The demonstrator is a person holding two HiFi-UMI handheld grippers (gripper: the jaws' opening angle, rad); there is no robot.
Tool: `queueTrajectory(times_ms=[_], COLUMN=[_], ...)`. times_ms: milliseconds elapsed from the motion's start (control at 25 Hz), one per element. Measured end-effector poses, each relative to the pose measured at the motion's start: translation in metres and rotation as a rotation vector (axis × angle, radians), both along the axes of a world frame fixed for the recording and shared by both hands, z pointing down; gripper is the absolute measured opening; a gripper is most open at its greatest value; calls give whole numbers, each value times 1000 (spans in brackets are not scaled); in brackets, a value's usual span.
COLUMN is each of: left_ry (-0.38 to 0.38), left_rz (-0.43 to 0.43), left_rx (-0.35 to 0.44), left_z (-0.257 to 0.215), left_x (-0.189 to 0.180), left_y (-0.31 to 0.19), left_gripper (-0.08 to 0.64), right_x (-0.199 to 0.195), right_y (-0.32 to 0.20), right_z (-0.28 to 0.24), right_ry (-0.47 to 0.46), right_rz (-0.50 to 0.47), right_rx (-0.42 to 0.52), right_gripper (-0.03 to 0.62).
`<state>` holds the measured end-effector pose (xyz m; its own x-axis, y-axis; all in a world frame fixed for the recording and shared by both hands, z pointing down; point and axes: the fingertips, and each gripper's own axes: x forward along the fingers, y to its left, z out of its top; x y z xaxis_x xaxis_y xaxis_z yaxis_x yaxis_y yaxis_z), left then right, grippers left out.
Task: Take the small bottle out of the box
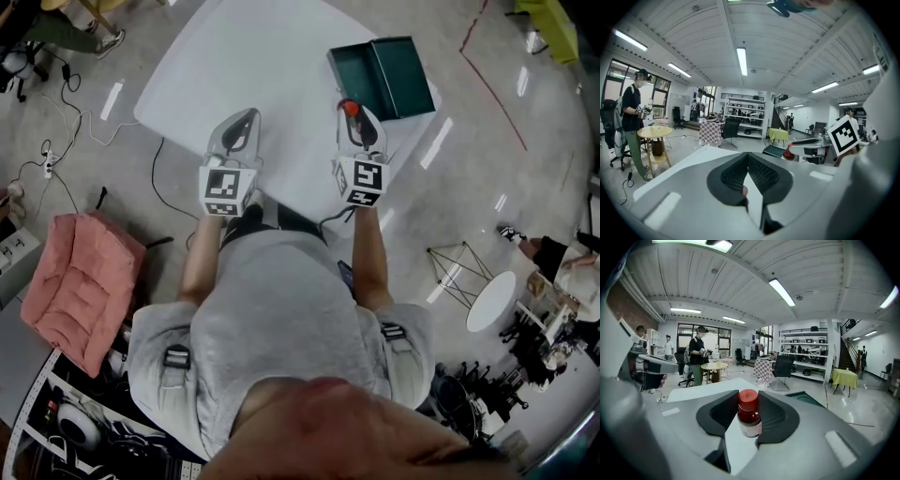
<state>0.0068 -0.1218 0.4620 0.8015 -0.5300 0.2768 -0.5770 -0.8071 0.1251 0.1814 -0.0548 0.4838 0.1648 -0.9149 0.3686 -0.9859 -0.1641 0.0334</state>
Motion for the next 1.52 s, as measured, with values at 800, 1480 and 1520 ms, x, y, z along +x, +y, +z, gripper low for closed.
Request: queueTrajectory(times_ms=[800,1480,1520], left_ry=[-14,-46,-48], left_rz=[-199,-331,-334], left_rx=[-18,-83,-86], left_z=[8,42,44], left_x=[-88,-126,-127], left_y=[-25,-47,-49], left_gripper=[12,12,12], right_x=[-91,-139,-140], right_y=[-65,-112,-115], right_z=[7,43,45], right_ry=[-18,-50,-52], right_rz=[-240,-405,-411], right_rx=[-10,-72,-76], right_gripper=[132,132,132])
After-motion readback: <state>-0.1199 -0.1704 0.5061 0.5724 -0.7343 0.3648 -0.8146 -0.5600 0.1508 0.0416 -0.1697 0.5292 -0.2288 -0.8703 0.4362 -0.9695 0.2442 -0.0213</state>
